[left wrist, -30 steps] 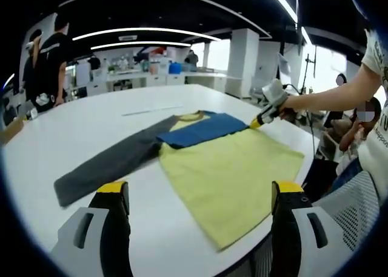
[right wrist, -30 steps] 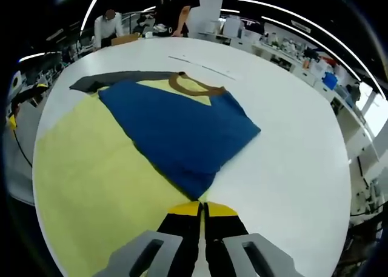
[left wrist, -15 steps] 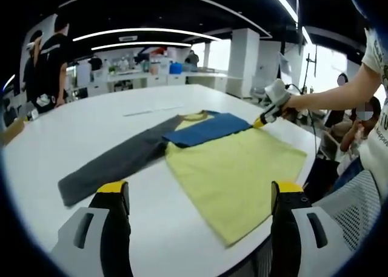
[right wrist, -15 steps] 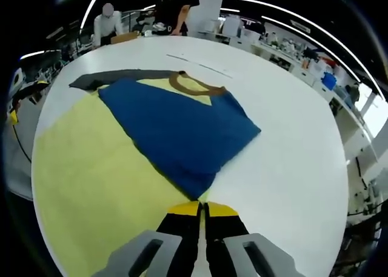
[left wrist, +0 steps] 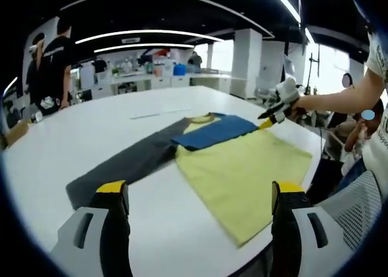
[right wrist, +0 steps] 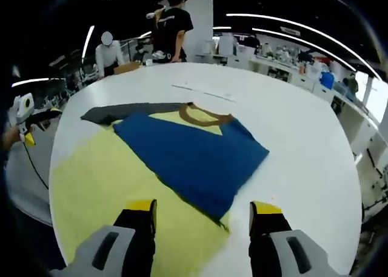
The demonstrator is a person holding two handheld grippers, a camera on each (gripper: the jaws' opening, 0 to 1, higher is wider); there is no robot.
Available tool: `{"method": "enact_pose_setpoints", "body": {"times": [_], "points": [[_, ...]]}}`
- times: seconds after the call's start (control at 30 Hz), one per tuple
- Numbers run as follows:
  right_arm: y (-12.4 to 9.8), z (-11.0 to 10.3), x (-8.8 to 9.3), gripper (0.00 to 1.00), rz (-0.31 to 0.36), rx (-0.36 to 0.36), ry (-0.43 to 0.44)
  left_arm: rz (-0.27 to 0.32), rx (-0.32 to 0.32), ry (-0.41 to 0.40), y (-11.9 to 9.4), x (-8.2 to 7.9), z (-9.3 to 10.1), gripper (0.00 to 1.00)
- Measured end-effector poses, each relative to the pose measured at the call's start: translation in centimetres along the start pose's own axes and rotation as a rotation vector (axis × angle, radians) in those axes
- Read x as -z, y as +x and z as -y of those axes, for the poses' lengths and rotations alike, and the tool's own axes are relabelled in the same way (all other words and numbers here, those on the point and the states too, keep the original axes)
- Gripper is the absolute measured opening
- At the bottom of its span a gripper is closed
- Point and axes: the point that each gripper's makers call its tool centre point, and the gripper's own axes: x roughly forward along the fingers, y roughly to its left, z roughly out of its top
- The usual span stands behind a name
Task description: Fold the garment on the visible template until the final outline fits inside the template.
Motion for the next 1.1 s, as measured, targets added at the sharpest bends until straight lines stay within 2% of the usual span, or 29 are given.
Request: {"method": "enact_pose_setpoints", "body": {"times": [0.1,0.37,0.63,0.73,0.8,1.0,1.1], "points": [[-0.5,-1.3,-1.1,0.81,0.04,-0.032,-0.018,0.013,-0.026,-0.02,-0.1,-0.3,-1.3,0.95],[-1.9,-3.1,-2.8,0.99,0.105,-0.063,-0.007,0.018,-0.072,-0.011,-0.4,-1.0,-3.7,0.95],[-3.8,-3.7,-3.4,0.99,0.14,-0.07,-0.013,0.011,-0.138,-0.055,-0.8,-0.5,-7.3,0.94],[-4.5,-4.4,-3.2,0.99,0.138,-0.08,-0.019,0.047,-0.166,-0.111,-1.1,-0.9,-8.5,0.94],[-5.0,-5.0,-3.0,0.99,0.137,-0.091,-0.024,0.05,-0.192,-0.112,-1.3,-0.9,-9.5,0.93],[-6.1,-6.3,-2.5,0.99,0.137,-0.108,-0.021,0.023,-0.274,-0.124,-1.8,0.1,-11.9,0.88],[-6.6,-6.6,-2.4,0.99,0.15,-0.106,-0.016,-0.019,-0.339,-0.152,-2.2,1.4,-13.4,0.79]]}}
